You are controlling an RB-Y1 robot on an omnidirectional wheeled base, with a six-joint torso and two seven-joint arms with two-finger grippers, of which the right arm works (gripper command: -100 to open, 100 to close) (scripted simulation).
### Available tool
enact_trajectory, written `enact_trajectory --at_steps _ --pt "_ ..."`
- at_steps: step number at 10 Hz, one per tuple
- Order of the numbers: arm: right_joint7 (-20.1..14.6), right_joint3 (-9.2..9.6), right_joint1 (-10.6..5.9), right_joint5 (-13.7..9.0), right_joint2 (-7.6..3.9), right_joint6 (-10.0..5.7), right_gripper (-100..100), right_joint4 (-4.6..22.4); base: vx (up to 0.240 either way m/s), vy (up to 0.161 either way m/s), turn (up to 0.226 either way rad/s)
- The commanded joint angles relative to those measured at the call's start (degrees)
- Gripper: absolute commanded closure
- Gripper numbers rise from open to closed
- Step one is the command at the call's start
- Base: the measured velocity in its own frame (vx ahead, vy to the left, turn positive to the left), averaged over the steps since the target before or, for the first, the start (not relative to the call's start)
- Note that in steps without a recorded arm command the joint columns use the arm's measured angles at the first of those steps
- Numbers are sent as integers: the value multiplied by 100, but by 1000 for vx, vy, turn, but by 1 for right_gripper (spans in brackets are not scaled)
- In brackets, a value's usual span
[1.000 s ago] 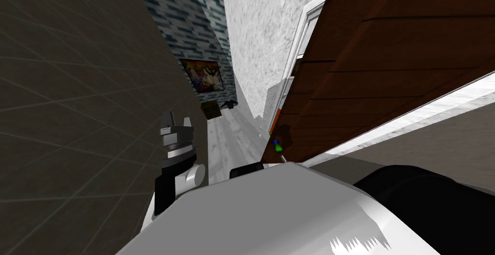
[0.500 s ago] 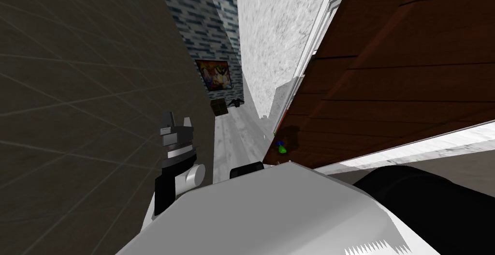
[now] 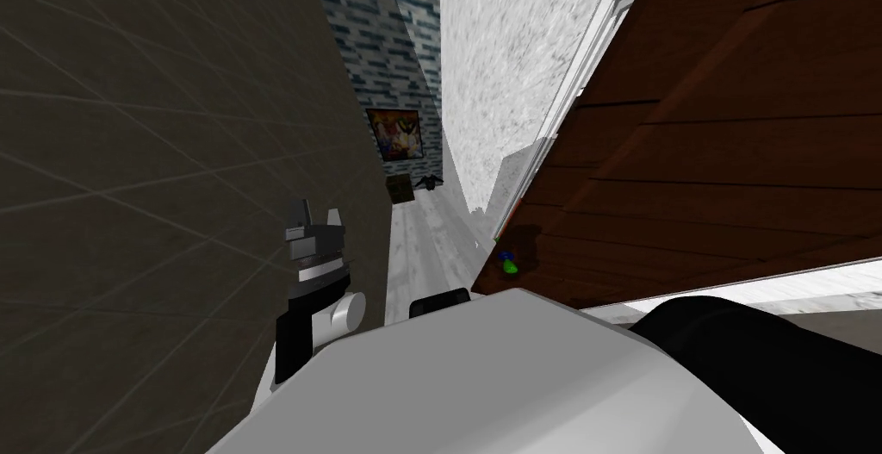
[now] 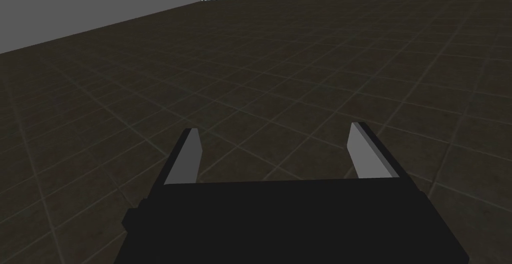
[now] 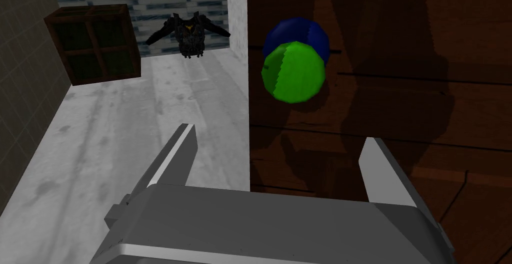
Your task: Pull the door open
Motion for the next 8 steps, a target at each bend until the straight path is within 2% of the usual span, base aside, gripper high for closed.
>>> enact_trajectory --at_steps 1,2,3,4,6,8 --pt "-68 -163 124 -113 100 -147 -100 211 -15 62 103" --pt "-84 -206 160 -142 115 -174 -100 254 -21 77 47" --pt "-68 -164 130 -113 100 -145 -100 218 -11 33 -5" --pt "-198 -250 17 -187 -30 -54 -100 281 92 17 71" --pt "-339 -343 -120 -268 -187 76 -100 336 179 22 37" --pt "-544 -477 -319 -387 -415 264 -100 415 190 5 -1"
